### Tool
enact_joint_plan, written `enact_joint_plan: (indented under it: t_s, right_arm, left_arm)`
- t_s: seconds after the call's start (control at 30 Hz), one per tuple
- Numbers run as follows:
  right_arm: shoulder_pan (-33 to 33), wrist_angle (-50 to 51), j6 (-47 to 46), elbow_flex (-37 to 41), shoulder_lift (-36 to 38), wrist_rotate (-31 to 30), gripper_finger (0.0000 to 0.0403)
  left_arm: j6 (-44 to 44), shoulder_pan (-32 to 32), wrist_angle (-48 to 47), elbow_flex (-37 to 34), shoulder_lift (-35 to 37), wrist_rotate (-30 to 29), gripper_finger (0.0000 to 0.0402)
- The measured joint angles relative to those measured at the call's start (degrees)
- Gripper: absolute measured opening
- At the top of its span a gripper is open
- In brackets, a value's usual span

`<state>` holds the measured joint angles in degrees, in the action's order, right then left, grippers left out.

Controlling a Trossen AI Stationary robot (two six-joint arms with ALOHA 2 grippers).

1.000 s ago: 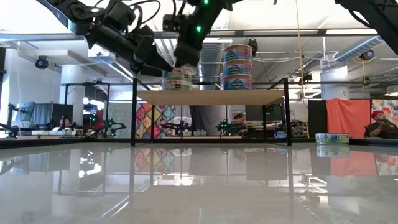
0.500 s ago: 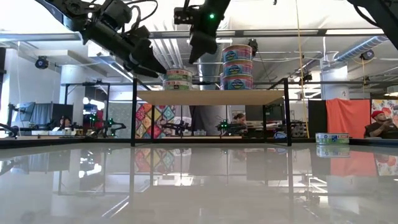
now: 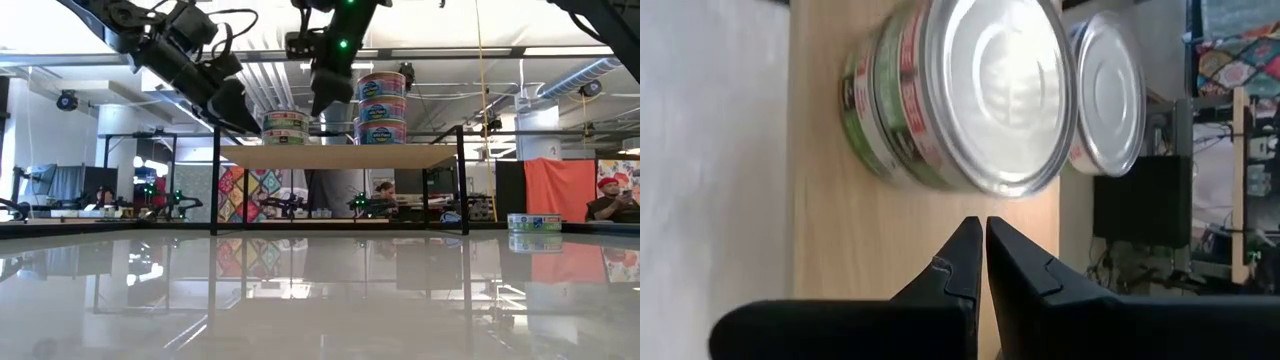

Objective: Stack canned seafood by type on shelf
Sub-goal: Stack the green tuna can on top of the other green tuna can on the shelf

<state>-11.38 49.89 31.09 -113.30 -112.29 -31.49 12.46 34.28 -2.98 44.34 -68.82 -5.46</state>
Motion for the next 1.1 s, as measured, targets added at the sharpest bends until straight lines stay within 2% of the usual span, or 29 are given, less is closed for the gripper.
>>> enact_joint_plan:
  t_s: [0.13,0.27,0.47,0.57,0.7,0.87,1.1]
  right_arm:
    - [0.3,-2.2,0.7,0.1,0.0,0.8,0.0012]
    - [0.8,-3.2,1.0,0.1,0.0,4.4,0.0012]
    - [2.0,-3.8,1.2,0.0,0.0,4.9,0.0012]
    - [2.1,-2.6,1.5,-0.9,0.2,3.5,0.0012]
    - [1.0,-1.8,2.7,-1.4,0.5,-2.1,0.0012]
    - [-0.5,-1.6,2.8,-0.6,-0.3,-2.5,0.0012]
    - [-0.4,-2.6,1.1,-0.2,-0.7,2.9,0.0012]
  left_arm:
    - [-0.1,-0.2,0.4,0.0,-1.2,-0.1,0.0398]
    - [-0.1,-0.5,-0.9,0.0,-0.7,-0.1,0.0398]
    - [-0.2,-0.7,-2.0,0.0,1.2,0.0,0.0398]
    - [0.2,-0.7,-2.0,0.0,1.7,-0.1,0.0398]
    - [0.5,-0.6,-2.0,0.0,1.5,-1.5,0.0398]
    - [0.5,-0.8,-2.0,0.0,-0.2,-2.2,0.0398]
    - [0.1,-2.5,-1.2,0.0,-0.9,-2.2,0.0398]
